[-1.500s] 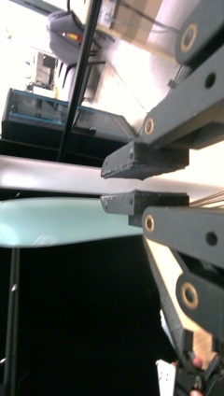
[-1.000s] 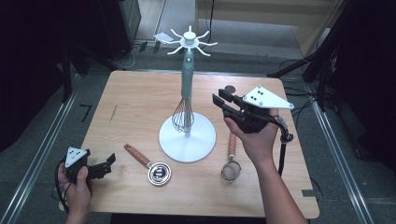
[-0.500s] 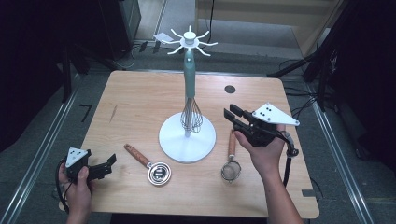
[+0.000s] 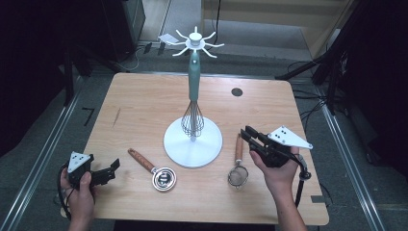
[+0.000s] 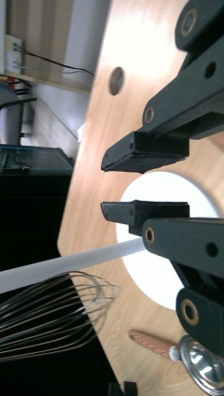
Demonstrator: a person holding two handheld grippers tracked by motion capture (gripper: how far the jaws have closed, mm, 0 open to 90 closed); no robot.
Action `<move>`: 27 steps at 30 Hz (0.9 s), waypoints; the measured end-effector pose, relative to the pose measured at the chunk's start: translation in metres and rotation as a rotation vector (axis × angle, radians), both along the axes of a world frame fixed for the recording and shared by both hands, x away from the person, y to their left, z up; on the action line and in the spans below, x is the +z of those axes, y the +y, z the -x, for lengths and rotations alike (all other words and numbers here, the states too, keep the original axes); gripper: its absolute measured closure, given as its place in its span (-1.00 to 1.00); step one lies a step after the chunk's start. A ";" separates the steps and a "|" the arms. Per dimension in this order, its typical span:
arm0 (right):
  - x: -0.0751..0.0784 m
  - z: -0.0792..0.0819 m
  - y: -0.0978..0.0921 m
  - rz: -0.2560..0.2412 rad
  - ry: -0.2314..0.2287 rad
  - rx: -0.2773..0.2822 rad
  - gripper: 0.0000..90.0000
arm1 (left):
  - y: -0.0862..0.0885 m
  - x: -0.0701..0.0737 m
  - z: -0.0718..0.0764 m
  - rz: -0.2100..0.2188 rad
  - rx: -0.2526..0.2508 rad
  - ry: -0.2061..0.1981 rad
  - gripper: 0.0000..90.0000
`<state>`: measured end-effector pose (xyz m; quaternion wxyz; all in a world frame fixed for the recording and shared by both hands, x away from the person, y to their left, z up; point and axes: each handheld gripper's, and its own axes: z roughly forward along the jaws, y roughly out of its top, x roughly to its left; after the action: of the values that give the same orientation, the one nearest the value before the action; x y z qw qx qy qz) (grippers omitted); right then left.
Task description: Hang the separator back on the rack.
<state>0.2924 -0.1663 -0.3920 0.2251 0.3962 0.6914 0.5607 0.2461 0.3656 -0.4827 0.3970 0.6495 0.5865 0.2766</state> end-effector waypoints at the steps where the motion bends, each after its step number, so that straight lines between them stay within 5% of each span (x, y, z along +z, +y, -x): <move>1: -0.003 0.001 -0.001 -0.001 0.007 -0.001 0.71 | 0.000 0.000 0.000 0.000 0.000 -0.001 -1.00; 12: -0.040 0.014 -0.013 -0.002 0.095 0.004 1.00 | 0.000 0.000 0.000 0.004 0.008 0.001 -1.00; 27: -0.082 0.033 -0.019 -0.003 0.266 0.038 1.00 | 0.001 0.000 -0.001 0.011 0.010 0.007 -1.00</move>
<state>0.2598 -0.1855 -0.4739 0.1203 0.4542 0.7217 0.5083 0.2474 0.3664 -0.4831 0.3972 0.6452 0.5927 0.2732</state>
